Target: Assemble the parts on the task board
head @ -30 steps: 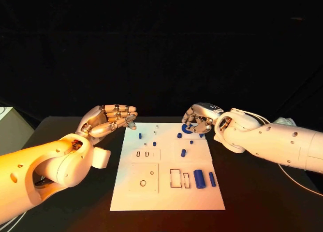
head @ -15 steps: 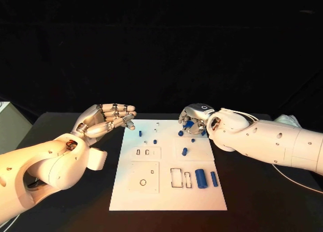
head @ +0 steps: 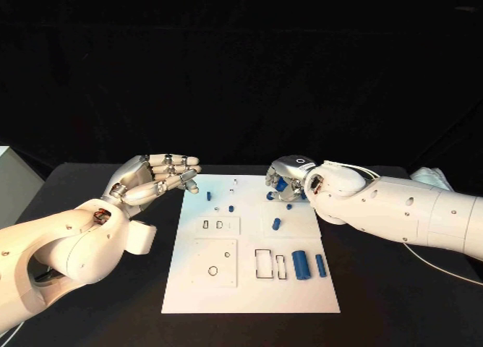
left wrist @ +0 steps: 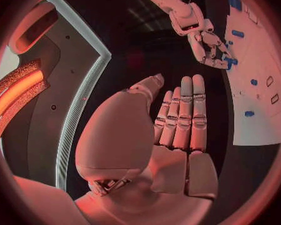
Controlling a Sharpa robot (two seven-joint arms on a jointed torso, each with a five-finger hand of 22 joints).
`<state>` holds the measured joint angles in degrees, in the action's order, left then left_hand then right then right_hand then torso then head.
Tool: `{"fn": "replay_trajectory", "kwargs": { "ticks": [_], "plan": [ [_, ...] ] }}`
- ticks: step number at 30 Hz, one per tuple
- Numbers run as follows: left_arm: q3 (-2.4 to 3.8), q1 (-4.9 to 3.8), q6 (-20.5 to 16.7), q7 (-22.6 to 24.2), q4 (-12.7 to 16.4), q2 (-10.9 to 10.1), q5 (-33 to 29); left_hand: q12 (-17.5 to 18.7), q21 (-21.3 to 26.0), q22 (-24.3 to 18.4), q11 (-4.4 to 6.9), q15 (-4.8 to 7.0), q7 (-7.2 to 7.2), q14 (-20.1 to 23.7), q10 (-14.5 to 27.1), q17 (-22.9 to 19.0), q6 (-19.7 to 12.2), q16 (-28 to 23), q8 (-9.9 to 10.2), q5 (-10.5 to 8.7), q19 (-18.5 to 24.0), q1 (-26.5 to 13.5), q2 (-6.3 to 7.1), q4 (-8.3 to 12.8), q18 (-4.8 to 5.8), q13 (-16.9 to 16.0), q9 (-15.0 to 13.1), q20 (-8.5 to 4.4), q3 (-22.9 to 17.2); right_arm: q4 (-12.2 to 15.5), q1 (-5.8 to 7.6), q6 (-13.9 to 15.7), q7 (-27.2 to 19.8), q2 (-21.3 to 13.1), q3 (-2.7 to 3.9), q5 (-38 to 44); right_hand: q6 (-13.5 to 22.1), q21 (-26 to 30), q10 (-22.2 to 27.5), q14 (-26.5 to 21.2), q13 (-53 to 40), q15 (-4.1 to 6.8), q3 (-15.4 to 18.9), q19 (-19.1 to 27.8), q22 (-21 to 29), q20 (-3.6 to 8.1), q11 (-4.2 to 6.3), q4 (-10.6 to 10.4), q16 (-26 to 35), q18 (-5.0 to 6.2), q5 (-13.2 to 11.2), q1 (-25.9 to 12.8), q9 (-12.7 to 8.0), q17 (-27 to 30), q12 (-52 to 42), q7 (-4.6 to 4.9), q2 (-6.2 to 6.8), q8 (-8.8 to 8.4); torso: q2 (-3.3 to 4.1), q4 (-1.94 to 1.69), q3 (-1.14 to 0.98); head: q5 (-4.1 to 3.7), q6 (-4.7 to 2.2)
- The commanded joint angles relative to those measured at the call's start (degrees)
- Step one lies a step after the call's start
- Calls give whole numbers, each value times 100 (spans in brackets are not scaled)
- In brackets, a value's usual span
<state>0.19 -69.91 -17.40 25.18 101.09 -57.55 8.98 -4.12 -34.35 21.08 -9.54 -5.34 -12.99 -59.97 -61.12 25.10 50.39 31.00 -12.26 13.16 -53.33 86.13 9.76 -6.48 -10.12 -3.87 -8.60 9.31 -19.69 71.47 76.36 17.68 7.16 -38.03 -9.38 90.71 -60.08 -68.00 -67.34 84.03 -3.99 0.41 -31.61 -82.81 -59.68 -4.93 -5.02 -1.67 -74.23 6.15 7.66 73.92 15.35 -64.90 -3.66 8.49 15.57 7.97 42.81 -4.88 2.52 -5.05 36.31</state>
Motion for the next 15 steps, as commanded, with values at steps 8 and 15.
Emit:
{"fn": "replay_trajectory", "kwargs": {
  "ticks": [8, 15],
  "plan": [
    [5, -17, 116, -13, -23, -2, 33, 29, -43, 11, -2, 8, -52, 39, 60, 9, -45, 40, 17, -13, 33, -60, -3, -5, 73, -5, 8, 4, -37, 17, -5, -289, 47, -1, 2, 109, -28, -85, 22, 208, -21, -28, 71, -3, -73, -23, 6, -25, -58, -82, -10, 30, 24, -36, -18, 8, 16, 19, 71, -17, 10, -31, -20],
    [5, -17, 125, -25, -42, 2, 33, 29, -43, 11, -2, 8, -52, 39, 60, 9, -45, 40, 17, -13, 33, -60, -3, -5, 73, -5, 8, 4, -37, -13, -9, -311, 47, 26, 2, 116, -91, -167, -75, 207, -48, -17, 31, -7, -181, -18, 26, -59, -117, -91, 31, 88, 60, -75, -46, -13, -61, 51, 104, -26, 9, -38, -33]
  ]
}}
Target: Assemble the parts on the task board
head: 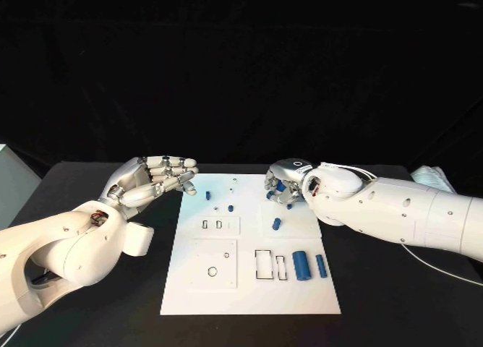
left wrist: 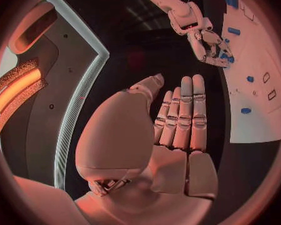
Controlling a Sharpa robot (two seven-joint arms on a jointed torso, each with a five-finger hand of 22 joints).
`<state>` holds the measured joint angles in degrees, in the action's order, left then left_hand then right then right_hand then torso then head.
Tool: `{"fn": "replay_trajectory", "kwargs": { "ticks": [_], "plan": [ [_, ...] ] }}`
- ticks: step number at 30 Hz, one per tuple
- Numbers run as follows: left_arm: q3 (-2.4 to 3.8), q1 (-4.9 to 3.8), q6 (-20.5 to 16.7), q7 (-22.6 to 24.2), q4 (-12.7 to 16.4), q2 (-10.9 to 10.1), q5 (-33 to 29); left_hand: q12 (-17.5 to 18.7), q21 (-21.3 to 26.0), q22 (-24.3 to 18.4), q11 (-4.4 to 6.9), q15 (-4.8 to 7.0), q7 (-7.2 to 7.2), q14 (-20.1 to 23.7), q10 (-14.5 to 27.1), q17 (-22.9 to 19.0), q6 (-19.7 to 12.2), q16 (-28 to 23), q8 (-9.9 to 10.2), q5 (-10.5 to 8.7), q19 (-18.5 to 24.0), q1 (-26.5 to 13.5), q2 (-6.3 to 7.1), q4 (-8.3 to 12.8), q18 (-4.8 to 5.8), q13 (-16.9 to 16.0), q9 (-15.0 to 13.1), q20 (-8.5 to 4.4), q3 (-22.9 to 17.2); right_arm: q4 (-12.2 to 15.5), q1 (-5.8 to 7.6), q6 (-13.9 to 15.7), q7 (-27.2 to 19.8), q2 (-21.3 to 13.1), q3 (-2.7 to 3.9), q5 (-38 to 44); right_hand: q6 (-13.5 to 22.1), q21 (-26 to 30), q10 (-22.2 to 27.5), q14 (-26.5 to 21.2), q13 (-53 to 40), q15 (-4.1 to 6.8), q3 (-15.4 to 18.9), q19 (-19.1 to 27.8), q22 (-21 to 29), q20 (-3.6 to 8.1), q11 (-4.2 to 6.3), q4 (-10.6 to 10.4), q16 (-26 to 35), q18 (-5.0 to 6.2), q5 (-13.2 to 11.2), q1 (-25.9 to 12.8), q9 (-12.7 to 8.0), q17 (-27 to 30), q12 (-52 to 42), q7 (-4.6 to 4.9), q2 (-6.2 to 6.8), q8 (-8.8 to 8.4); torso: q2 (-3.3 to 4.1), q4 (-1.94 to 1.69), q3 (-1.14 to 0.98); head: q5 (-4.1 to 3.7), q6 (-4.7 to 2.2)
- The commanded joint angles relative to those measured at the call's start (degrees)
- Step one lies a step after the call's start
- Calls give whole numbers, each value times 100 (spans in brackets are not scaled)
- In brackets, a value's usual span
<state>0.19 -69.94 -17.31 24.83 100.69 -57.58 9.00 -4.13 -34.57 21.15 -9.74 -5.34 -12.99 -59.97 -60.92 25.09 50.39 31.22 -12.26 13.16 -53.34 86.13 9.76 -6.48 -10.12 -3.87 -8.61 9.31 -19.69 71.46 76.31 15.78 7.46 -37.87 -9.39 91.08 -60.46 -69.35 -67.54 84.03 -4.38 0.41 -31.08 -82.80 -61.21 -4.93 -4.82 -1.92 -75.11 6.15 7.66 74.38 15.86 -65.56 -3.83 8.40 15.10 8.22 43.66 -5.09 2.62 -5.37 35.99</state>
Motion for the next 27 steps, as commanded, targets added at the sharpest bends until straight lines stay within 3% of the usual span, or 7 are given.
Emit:
{"fn": "replay_trajectory", "kwargs": {
  "ticks": [1, 13, 16, 22, 27],
  "plan": [
    [5, -14, 116, 9, -4, 5, 31, 30, -21, 5, 18, 8, -52, 39, 40, 10, -45, 17, 17, -13, 34, -60, -3, -4, 73, -5, 9, 4, -37, -19, -4, -116, 16, 12, 3, 80, -67, -45, -76, 207, -13, -14, -33, -9, -45, -17, 12, -41, -38, -93, 38, 48, 16, -14, -34, -10, -23, 33, 28, -6, 0, -6, -10],
    [5, -14, 125, -21, -24, 6, 31, 27, -37, 15, 14, 6, -56, 42, 49, 16, -49, 31, 20, -14, 40, -66, -16, -5, 68, -6, 9, 9, -46, -31, -9, 91, -7, 31, 3, 86, -324, -418, -479, 216, -106, 90, -263, -91, -545, 52, 138, -105, -182, -167, 178, 147, 189, -118, -99, -128, -243, 220, 78, -6, -3, -10, -42],
    [5, -14, 124, -26, -25, 5, 31, 26, -43, 19, 13, 5, -58, 44, 51, 18, -51, 37, 20, -13, 42, -69, -23, -5, 66, -7, 8, 11, -51, -29, -10, 176, 2, 31, 3, 105, -363, -461, -548, 214, -131, 113, -323, -94, -602, 70, 163, -69, -198, -174, 98, 213, 235, -122, -102, -150, -297, 264, 79, -7, -4, -7, -40],
    [5, -14, 123, -35, -28, -3, 31, 25, -52, 25, 13, 6, -58, 46, 55, 21, -53, 43, 22, -13, 45, -69, -31, -4, 63, -7, 8, 13, -57, 54, -10, 706, -8, 8, 3, 142, -474, -589, -748, 217, -224, 162, -429, -114, -776, 117, 226, 100, -251, -199, 121, 384, 371, -162, -138, -181, -398, 405, 94, -4, -3, 8, -51],
    [5, -14, 126, -42, -36, -6, 31, 23, -62, 31, 13, 7, -58, 50, 59, 23, -55, 50, 23, -13, 49, -64, -37, 2, 60, -8, 8, 15, -66, 187, -5, 1169, 44, -18, 27, 145, -469, -587, -766, 213, -249, 164, -410, -104, -773, 123, 230, 106, -250, -196, 73, 348, 409, -148, -128, -184, -382, 428, 94, -8, 4, 9, -77]
  ]
}}
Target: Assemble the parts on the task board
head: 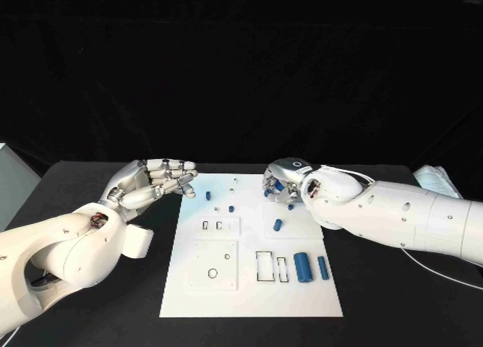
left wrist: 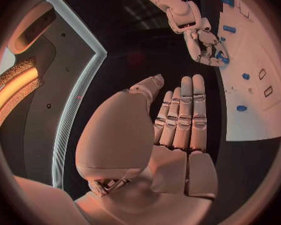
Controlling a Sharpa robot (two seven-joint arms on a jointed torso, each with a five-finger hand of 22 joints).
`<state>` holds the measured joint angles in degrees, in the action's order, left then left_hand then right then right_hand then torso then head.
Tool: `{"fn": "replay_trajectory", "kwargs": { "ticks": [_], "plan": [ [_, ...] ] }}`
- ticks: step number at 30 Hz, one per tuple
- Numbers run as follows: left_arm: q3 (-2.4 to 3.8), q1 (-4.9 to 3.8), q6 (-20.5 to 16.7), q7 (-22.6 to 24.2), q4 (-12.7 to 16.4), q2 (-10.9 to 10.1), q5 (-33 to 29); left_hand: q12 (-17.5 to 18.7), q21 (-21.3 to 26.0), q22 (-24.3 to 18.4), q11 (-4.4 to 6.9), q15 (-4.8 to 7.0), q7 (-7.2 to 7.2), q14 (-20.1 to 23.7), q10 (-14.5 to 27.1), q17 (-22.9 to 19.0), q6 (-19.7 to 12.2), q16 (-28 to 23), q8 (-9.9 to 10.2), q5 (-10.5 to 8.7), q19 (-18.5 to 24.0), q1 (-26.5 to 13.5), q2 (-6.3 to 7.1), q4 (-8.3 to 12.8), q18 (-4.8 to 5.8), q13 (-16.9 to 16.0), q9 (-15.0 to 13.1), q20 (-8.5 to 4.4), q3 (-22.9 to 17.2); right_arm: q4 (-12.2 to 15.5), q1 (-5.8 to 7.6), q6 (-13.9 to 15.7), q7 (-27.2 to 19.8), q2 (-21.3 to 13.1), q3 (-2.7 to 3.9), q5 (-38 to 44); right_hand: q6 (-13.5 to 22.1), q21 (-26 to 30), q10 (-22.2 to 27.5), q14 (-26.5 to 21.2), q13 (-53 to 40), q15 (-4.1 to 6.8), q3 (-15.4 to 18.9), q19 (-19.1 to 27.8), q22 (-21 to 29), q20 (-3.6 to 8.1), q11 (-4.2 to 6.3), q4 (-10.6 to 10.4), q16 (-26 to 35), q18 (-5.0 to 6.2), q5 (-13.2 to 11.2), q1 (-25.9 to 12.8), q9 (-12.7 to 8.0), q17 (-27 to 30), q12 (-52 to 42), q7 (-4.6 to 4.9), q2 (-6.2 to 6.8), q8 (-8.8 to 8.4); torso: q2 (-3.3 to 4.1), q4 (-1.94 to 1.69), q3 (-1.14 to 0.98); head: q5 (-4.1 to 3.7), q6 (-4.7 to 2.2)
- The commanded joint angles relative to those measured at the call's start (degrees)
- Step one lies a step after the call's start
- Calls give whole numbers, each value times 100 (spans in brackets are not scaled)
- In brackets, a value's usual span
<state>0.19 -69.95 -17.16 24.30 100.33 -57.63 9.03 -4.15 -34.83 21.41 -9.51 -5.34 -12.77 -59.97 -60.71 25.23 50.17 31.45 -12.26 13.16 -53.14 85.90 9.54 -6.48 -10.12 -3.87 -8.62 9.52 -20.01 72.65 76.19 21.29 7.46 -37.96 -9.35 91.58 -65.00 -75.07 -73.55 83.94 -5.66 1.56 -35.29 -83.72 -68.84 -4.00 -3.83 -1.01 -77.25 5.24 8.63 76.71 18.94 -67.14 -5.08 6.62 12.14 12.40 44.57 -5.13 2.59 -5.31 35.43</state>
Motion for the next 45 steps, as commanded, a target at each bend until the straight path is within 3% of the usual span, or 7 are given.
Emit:
{"fn": "replay_trajectory", "kwargs": {
  "ticks": [1, 9, 15, 22, 31, 42, 45],
  "plan": [
    [5, -13, 112, 9, -1, -2, 28, 24, -44, 10, -9, 8, -81, 53, 40, 11, -35, 31, 24, -13, 32, -37, -15, 8, 57, -8, 9, -4, -39, 92, 12, 697, 65, -8, 34, 95, -13, -12, -165, 221, -123, 48, 13, -9, -4, 30, 131, 15, -38, -105, -30, 110, 105, 7, 0, -7, -85, 12, 5, -6, 11, 5, -37],
    [5, -13, 116, 8, -23, 2, 28, 24, -44, 10, -9, 8, -81, 53, 40, 11, -35, 31, 24, -13, 32, -37, -15, 8, 57, -8, 9, -4, -39, -13, 58, 1025, 256, 239, 95, 129, -4, -8, -158, 219, -127, 48, 16, -5, 1, 31, 131, 19, -34, -104, -39, 104, 111, 17, 8, -8, -74, 13, 24, -22, 11, 8, -86],
    [5, -13, 134, 5, -25, 27, 28, 24, -44, 10, -9, 8, -81, 53, 40, 11, -35, 31, 24, -13, 32, -37, -15, 8, 57, -8, 9, -4, -39, -314, 70, 1155, 301, 598, 107, 125, 28, -23, -141, 219, -138, 43, 17, -4, -21, 30, 123, 14, -43, -107, -87, 74, 130, 12, 35, 0, -67, 10, 35, -41, 15, -26, -86],
    [5, -15, 147, -6, 5, 40, 28, 24, -44, 10, -9, 8, -81, 53, 40, 11, -35, 31, 24, -13, 32, -37, -15, 8, 57, -8, 9, -4, -39, -616, 69, 1140, 289, 905, 109, 92, 37, -26, -137, 220, -140, 42, 16, -4, -24, 29, 121, 13, -45, -108, -98, 69, 134, 10, 41, 2, -67, 8, 68, -68, 23, -2, -94],
    [5, -36, 154, -23, 45, 37, 28, 22, -64, 24, -10, 8, -82, 61, 47, 15, -38, 42, 26, -15, 42, -34, -17, 18, 52, -9, 8, 0, -49, -936, 46, 1059, 277, 1125, 103, 79, 56, -17, -126, 217, -145, 39, 9, 4, -12, 27, 117, 19, -41, -104, -108, 68, 142, 24, 55, 5, -66, 4, 108, -143, 69, -12, -75],
    [5, -46, 149, -62, 35, 54, 28, 21, -81, 35, -15, 2, -86, 66, 56, 20, -44, 55, 29, -18, 55, -59, -22, 10, 50, -10, 8, 9, -52, -1049, 20, 918, 211, 1188, 94, 53, 75, -7, -113, 215, -150, 35, 1, 12, 1, 25, 110, 24, -41, -101, -98, 64, 150, 30, 70, 11, -65, 0, 139, -174, 116, -27, -27],
    [5, -47, 150, -69, 32, 56, 28, 21, -81, 35, -15, 2, -86, 66, 56, 20, -44, 55, 29, -18, 55, -59, -22, 10, 50, -10, 8, 9, -52, -1045, 16, 892, 193, 1190, 93, 41, 75, -7, -113, 215, -150, 35, 1, 12, 1, 25, 110, 24, -41, -101, -98, 64, 150, 30, 70, 11, -65, 0, 145, -174, 111, -17, -9]
  ]
}}
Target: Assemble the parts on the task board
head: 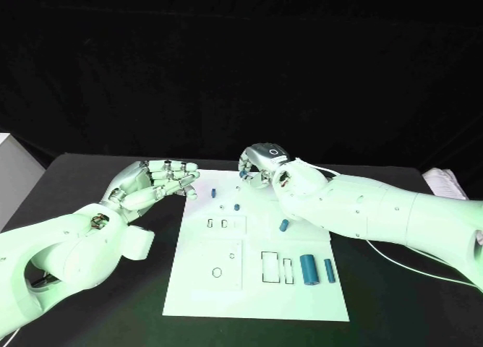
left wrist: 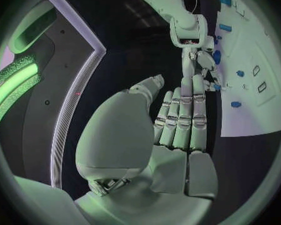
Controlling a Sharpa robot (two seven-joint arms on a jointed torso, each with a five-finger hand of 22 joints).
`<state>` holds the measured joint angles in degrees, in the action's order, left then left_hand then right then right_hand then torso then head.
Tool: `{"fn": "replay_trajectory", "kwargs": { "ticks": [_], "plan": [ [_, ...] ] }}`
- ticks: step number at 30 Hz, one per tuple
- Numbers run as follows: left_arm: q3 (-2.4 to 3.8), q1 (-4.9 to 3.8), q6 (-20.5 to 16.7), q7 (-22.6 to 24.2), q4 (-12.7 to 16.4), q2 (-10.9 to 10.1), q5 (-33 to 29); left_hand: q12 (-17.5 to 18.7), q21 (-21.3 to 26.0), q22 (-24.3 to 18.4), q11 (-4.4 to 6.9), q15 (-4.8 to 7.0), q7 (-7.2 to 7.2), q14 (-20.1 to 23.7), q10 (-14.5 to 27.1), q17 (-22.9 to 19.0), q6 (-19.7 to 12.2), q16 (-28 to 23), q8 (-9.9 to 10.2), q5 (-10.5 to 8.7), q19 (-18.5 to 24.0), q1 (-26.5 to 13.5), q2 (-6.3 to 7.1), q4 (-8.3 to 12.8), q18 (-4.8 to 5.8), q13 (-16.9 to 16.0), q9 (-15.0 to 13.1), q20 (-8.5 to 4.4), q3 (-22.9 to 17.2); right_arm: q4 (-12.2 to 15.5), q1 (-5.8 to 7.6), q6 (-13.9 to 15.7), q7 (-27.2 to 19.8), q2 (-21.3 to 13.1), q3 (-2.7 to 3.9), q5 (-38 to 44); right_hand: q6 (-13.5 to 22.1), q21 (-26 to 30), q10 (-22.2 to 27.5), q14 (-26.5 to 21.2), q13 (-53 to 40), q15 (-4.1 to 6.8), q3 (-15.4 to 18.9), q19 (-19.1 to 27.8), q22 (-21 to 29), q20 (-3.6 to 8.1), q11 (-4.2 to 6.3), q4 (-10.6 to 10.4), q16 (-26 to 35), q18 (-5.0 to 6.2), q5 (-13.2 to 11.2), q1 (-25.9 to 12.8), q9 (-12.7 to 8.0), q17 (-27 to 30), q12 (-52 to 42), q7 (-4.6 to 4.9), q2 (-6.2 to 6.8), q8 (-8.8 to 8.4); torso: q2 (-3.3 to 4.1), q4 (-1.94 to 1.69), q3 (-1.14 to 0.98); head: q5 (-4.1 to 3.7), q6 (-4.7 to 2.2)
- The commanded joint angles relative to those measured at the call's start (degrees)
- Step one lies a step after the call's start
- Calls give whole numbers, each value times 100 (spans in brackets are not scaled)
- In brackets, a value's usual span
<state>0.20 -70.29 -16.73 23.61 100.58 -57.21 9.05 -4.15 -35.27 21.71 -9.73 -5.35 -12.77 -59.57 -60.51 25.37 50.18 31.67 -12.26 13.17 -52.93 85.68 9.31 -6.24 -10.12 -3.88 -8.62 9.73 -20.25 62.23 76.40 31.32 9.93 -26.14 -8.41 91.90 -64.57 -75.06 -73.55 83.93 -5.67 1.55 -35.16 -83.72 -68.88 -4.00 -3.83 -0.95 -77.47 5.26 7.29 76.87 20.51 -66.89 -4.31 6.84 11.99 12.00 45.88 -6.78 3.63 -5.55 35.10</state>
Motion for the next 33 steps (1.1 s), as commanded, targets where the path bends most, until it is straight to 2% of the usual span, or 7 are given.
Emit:
{"fn": "replay_trajectory", "kwargs": {
  "ticks": [1, 5, 10, 18, 26, 30, 33],
  "plan": [
    [4, -14, 107, -2, 5, 15, 26, 21, -41, 8, 5, 2, -86, 26, 40, 7, -47, 39, 31, -19, 38, -44, -1, -17, 49, -10, 9, -9, -29, 1, -6, -120, -59, 7, -1, 5, 32, -7, -113, 216, -149, 36, -12, 11, 5, 25, 110, 17, -18, -103, 36, 48, -7, 5, -8, -11, -50, 41, 16, -7, 4, 8, 26],
    [4, -14, 108, -10, -2, 13, 26, 21, -41, 8, 5, 2, -86, 26, 40, 7, -47, 39, 31, -19, 38, -44, -1, -17, 49, -10, 9, -9, -29, 26, -11, -152, -74, -9, -4, -4, 35, -13, -111, 216, -150, 35, -13, 10, -3, 24, 108, 16, -19, -104, 41, 44, -5, 4, -5, -9, -51, 41, 11, -10, 8, 18, 33],
    [4, -15, 109, -17, -9, 6, 26, 21, -41, 8, 5, 2, -86, 26, 40, 7, -47, 39, 31, -19, 38, -44, -1, -17, 49, -10, 9, -9, -29, 47, -15, -166, -90, -24, -7, -13, 38, -18, -109, 216, -152, 33, -13, 9, -11, 23, 106, 16, -20, -106, 47, 40, -2, 3, -2, -8, -49, 41, 30, 9, 3, 36, 19],
    [4, -17, 116, -27, -18, 11, 26, 20, -48, 13, 4, 1, -87, 27, 45, 9, -51, 46, 33, -21, 43, -53, -1, -19, 46, -10, 9, -6, -30, 21, -29, -177, -107, -3, -12, -32, 46, -23, -105, 215, -154, 31, -13, 9, -20, 21, 104, 16, -22, -107, 54, 32, 3, 2, 4, -6, -44, 40, 38, -13, 7, 20, 22],
    [4, -17, 122, -35, -36, 24, 26, 20, -51, 15, 3, -1, -88, 27, 48, 11, -53, 49, 33, -22, 45, -61, -4, -24, 46, -10, 9, -4, -30, -85, -52, -134, -145, 57, -15, -82, 90, 23, -79, 195, -162, 19, -13, 40, 39, 12, 89, 14, 16, -95, 55, 3, 14, 75, 28, 9, -25, 26, 47, -15, 7, 34, 24],
    [4, -17, 112, -36, -39, 29, 26, 19, -56, 17, 3, -2, -89, 28, 51, 12, -55, 54, 35, -22, 49, -68, -7, -27, 44, -10, 9, -1, -32, -161, -55, -80, -221, 92, -17, -172, 436, 232, 293, 143, -98, -92, -78, 175, 294, -69, -49, -22, 104, -48, -13, -101, -17, 233, 84, 150, 88, -164, 48, -14, 9, 53, 28],
    [4, -17, 101, -36, -43, 30, 26, 19, -56, 17, 3, -2, -89, 28, 51, 12, -55, 54, 35, -22, 49, -68, -7, -27, 44, -10, 9, -1, -32, -204, -56, -47, -274, 109, -18, -233, 541, 524, 609, 66, -21, -162, -125, 332, 658, -132, -129, -42, 266, 27, -70, -144, -13, 512, 92, 213, 157, -227, 47, -13, 10, 62, 27]
  ]
}}
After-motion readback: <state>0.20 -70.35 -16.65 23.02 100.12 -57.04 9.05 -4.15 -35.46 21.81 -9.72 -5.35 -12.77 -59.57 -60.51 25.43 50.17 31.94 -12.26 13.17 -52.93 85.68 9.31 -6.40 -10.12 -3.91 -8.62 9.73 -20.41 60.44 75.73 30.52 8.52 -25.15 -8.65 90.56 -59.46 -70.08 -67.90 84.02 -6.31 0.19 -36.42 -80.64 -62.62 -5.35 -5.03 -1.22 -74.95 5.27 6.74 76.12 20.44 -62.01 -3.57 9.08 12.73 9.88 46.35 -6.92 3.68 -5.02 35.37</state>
